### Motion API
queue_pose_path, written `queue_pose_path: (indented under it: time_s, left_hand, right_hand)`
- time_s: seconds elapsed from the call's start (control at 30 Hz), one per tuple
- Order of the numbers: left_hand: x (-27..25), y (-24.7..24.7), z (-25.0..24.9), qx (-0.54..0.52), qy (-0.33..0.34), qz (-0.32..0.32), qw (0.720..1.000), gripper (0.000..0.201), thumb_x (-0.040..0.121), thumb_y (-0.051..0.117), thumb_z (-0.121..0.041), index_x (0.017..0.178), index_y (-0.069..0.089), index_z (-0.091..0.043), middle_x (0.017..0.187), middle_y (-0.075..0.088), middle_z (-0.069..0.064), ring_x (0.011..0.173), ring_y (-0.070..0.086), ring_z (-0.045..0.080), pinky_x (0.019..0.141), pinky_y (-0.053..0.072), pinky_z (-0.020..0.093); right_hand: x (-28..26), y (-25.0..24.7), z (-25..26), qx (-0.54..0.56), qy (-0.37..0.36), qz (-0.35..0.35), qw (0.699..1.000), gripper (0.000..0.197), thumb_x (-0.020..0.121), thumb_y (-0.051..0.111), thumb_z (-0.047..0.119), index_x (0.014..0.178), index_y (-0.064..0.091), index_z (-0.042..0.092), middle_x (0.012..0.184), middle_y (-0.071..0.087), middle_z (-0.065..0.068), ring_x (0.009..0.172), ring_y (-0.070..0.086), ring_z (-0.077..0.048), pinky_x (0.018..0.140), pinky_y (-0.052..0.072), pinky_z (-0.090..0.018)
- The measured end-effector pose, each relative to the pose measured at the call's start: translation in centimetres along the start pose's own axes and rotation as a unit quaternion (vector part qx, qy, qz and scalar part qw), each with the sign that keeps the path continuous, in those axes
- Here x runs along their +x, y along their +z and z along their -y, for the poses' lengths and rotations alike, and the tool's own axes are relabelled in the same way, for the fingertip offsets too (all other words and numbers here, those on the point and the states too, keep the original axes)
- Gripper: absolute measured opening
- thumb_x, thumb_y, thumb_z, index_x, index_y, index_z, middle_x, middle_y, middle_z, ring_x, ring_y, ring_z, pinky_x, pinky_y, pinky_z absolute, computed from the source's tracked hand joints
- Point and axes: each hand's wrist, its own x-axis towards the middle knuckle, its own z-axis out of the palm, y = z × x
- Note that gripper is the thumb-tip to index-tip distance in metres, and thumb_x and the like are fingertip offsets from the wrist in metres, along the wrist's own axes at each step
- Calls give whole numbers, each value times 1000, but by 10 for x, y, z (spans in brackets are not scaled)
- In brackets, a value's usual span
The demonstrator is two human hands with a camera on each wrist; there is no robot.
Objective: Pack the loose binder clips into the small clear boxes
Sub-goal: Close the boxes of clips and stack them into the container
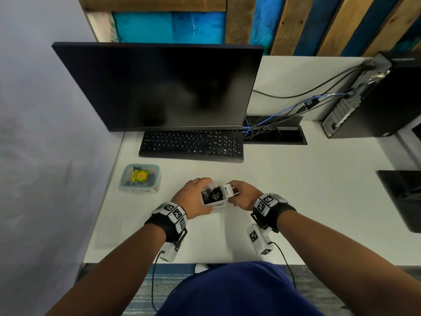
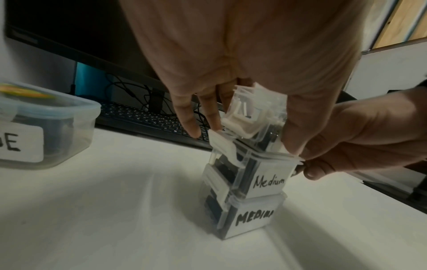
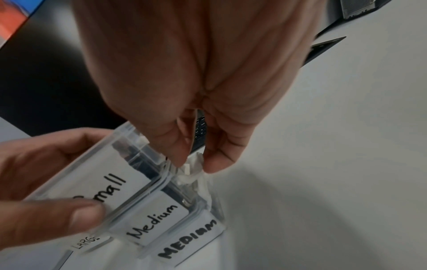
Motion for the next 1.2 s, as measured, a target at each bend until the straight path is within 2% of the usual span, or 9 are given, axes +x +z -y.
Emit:
queue_pose_path:
  time_s: [0.07, 0.17, 0.33, 0.47, 0.63, 0.77, 0.87, 0.97, 1.2]
  left_hand:
    - [-1, -1, -3, 31, 1, -15, 999, 75, 71, 78, -38, 136, 40, -31, 131, 51, -10, 120, 42, 13, 102, 40, 33]
    - [-1, -2, -7, 68, 4, -15, 998, 70, 73, 77, -39, 133, 43, -28, 129, 54, -10, 117, 43, 14, 99, 37, 31]
    - [-1, -4, -12, 47, -14, -1, 999, 69, 75, 79, -33, 133, 43, -28, 133, 52, -8, 121, 43, 14, 102, 38, 29]
    - [-2, -4, -16, 61, -22, -3, 998, 66, 74, 79, -30, 130, 44, -28, 130, 52, -10, 119, 45, 12, 97, 38, 26]
    - [-1, -4, -19, 72, -24, 2, 997, 63, 72, 79, -27, 126, 48, -26, 125, 54, -7, 115, 50, 14, 97, 43, 29]
    - [1, -2, -23, 67, -11, 12, 998, 71, 71, 75, -18, 134, 44, -26, 124, 48, -7, 111, 52, 14, 91, 45, 26]
    - [1, 1, -27, 79, -11, 28, 996, 78, 69, 76, -26, 137, 38, -29, 121, 48, -6, 110, 50, 15, 91, 46, 31]
    - [0, 4, -29, 108, -20, 15, 994, 71, 71, 77, -35, 132, 43, -26, 123, 49, -4, 113, 45, 16, 94, 43, 31]
    - [3, 3, -31, 135, -31, 24, 990, 64, 71, 77, -36, 126, 47, -25, 125, 55, -5, 111, 54, 15, 92, 47, 31]
  right_hand:
    - [-1, -1, 1, -20, -8, -5, 1000, 32, 85, 69, 18, 116, 62, 21, 90, 64, 9, 84, 63, -15, 75, 51, -29]
    - [1, 1, 2, -54, -15, -14, 998, 31, 81, 72, 18, 111, 66, 18, 94, 67, 3, 90, 64, -20, 79, 51, -31]
    - [0, 4, 4, -76, -20, -29, 997, 23, 80, 73, 19, 102, 69, 12, 92, 68, -4, 87, 63, -22, 75, 49, -29]
    - [-1, 4, -2, -52, -25, -37, 998, 32, 77, 77, 19, 108, 69, 15, 96, 69, 0, 88, 62, -18, 75, 47, -27]
    - [-5, 2, -10, 10, -36, -42, 998, 37, 74, 80, 15, 110, 70, 15, 103, 72, -2, 96, 66, -21, 87, 53, -36]
    - [-8, 3, -13, 51, -45, -46, 997, 41, 72, 82, 9, 110, 71, 19, 104, 72, 0, 96, 66, -20, 88, 54, -34]
    - [-9, 3, -13, 41, -49, -46, 997, 37, 73, 80, 10, 109, 71, 16, 104, 71, -3, 96, 65, -22, 88, 53, -36]
    - [-8, 3, -13, 45, -39, -45, 997, 35, 74, 80, 11, 107, 71, 14, 99, 72, -3, 94, 66, -22, 87, 54, -37]
    - [-6, 4, -13, 66, -24, -41, 997, 36, 70, 81, 7, 102, 72, 21, 96, 73, 0, 91, 67, -19, 85, 56, -36]
